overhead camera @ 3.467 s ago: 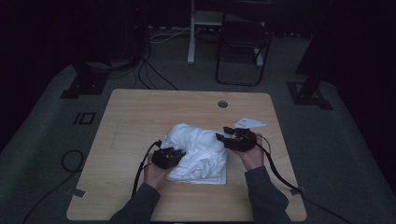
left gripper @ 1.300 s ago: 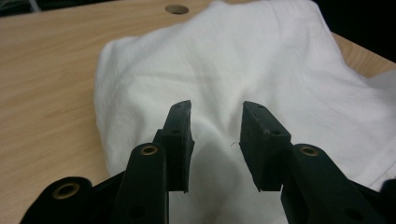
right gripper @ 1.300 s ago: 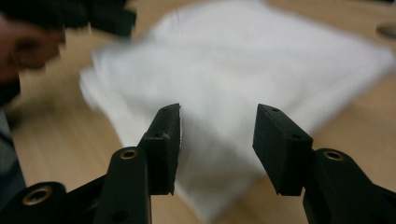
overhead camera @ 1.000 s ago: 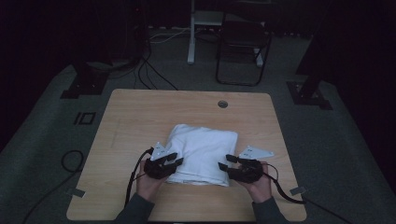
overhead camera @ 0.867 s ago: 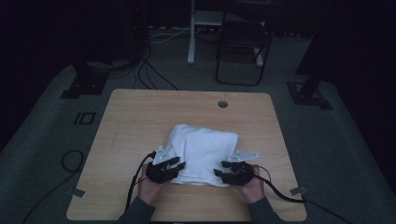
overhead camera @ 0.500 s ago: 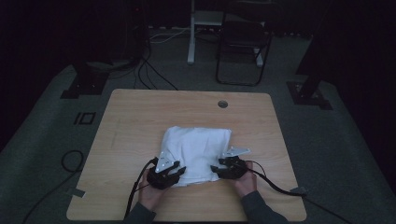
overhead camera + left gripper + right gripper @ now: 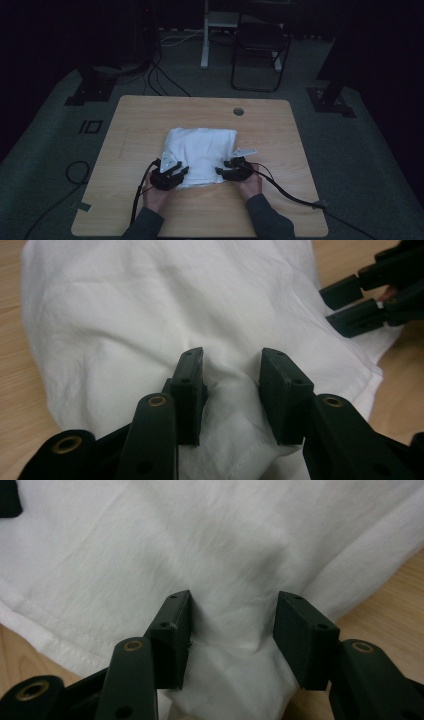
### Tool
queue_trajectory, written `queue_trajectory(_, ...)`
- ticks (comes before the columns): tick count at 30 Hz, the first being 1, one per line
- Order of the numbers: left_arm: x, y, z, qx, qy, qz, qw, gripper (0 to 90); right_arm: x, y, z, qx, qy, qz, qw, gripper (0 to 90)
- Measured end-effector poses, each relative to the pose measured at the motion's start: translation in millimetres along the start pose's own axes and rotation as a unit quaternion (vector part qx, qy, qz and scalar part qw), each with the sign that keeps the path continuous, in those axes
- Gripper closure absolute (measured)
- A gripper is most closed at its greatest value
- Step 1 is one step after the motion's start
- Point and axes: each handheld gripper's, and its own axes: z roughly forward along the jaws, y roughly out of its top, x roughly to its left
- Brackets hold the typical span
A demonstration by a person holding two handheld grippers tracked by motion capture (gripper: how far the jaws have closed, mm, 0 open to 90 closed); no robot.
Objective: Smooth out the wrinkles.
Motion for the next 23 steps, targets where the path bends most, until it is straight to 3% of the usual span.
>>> queue_trajectory(5, 7.7, 0.9, 3.5, -0.011, -0.005, -0.013, 0.9998, 61.1, -1.7, 2.8, 4.3, -0.009, -0.001, -0.001, 1.0, 47.6)
queue_trajectory(10, 11.7, 2.2, -6.3, -0.034, -0.007, -0.013, 0.9993, 52.8, -0.7, 2.1, -7.3, -0.032, -0.008, -0.016, 0.9993, 44.4)
queue_trajectory(11, 16.7, 4.1, -15.7, -0.046, 0.0, -0.018, 0.9988, 52.6, -2.0, 3.3, -29.1, -0.074, -0.012, -0.014, 0.9971, 43.6)
queue_trajectory(15, 32.3, 4.4, -31.5, -0.058, 0.018, -0.036, 0.9975, 51.6, -6.7, 3.9, -47.6, -0.097, -0.023, -0.008, 0.9949, 42.5)
queue_trajectory(16, 32.3, 4.4, -31.5, -0.058, 0.018, -0.036, 0.9975, 51.3, -6.7, 3.9, -47.6, -0.097, -0.023, -0.008, 0.9949, 42.5)
queue_trajectory(18, 47.2, 2.3, -40.9, -0.059, 0.034, -0.054, 0.9962, 51.1, -14.3, 2.1, -60.5, -0.107, -0.036, 0.001, 0.9937, 41.7)
queue_trajectory(23, 64.0, 0.2, -52.9, -0.065, 0.053, -0.074, 0.9937, 50.7, -25.3, 0.2, -66.7, -0.107, -0.041, 0.019, 0.9933, 40.4)
